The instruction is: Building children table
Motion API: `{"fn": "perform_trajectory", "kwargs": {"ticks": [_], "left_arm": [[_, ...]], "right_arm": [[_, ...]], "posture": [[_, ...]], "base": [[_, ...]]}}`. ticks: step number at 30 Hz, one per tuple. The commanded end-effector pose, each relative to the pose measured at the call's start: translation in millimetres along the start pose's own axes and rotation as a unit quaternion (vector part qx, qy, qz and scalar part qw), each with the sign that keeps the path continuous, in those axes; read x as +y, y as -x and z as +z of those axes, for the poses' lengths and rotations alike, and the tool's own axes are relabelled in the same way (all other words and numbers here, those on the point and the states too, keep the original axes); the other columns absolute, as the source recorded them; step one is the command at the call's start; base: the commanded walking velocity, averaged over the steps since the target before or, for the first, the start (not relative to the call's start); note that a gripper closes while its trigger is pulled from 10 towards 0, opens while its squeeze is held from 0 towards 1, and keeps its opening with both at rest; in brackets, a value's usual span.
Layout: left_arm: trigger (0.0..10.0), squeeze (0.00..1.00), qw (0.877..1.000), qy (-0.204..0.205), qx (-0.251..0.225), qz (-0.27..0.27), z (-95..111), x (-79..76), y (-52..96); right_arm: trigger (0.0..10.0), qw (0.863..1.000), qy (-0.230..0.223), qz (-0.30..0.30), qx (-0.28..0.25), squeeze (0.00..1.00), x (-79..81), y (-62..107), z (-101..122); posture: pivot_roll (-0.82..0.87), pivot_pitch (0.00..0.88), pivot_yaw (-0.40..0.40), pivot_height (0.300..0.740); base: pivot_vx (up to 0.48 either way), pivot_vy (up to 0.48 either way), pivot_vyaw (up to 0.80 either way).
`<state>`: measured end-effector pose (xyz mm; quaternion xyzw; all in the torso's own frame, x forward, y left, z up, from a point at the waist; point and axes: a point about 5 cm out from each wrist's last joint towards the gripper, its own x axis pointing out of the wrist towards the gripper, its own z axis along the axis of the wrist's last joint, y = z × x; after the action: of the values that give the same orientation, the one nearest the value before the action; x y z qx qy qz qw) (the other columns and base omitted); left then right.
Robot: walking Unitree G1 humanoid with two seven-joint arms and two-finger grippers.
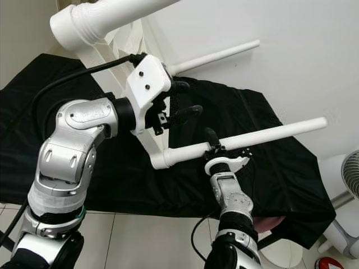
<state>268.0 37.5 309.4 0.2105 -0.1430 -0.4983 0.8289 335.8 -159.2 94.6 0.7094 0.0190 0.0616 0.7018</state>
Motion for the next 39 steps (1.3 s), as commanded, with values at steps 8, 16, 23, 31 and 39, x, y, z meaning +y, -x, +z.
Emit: {"fn": "perform_trajectory", "kwargs": {"ticks": [8, 16, 23, 31, 39], "left_arm": [[10.0, 0.0, 0.999, 0.006, 0.023, 0.037, -3.9, -1.8, -0.3], [10.0, 0.0, 0.998, 0.009, 0.035, 0.043, -6.3, -1.3, 0.6], [10.0, 0.0, 0.998, 0.015, 0.037, 0.045, -6.9, -0.9, 0.4], [10.0, 0.0, 0.998, 0.017, 0.044, 0.04, -9.7, -2.3, 0.4], [10.0, 0.0, 0.998, 0.017, 0.048, 0.039, -11.0, -3.0, 0.8]], "right_arm": [[10.0, 0.995, -0.06, -0.08, 0.0, 0.0, -38.8, 11.0, -7.6], [10.0, 0.992, -0.031, -0.119, -0.034, 0.0, -51.0, 15.3, 3.4], [10.0, 0.993, -0.018, -0.117, -0.029, 0.0, -51.7, 15.6, 2.6], [10.0, 0.993, -0.009, -0.111, -0.027, 0.0, -52.9, 16.1, 3.5], [10.0, 0.995, 0.007, -0.096, -0.025, 1.0, -53.2, 19.6, 5.4]], "posture": [[0.11, 0.0, -0.164, 0.74], [0.1, 0.0, -0.16, 0.74], [0.1, 0.0, -0.153, 0.74], [0.09, 0.0, -0.145, 0.74], [0.08, 0.0, -0.146, 0.74]], "base": [[0.0, 0.0, 0.0], [0.0, 0.0, 0.0], [0.0, 0.0, 0.0], [0.0, 0.0, 0.0], [0.0, 0.0, 0.0]]}}
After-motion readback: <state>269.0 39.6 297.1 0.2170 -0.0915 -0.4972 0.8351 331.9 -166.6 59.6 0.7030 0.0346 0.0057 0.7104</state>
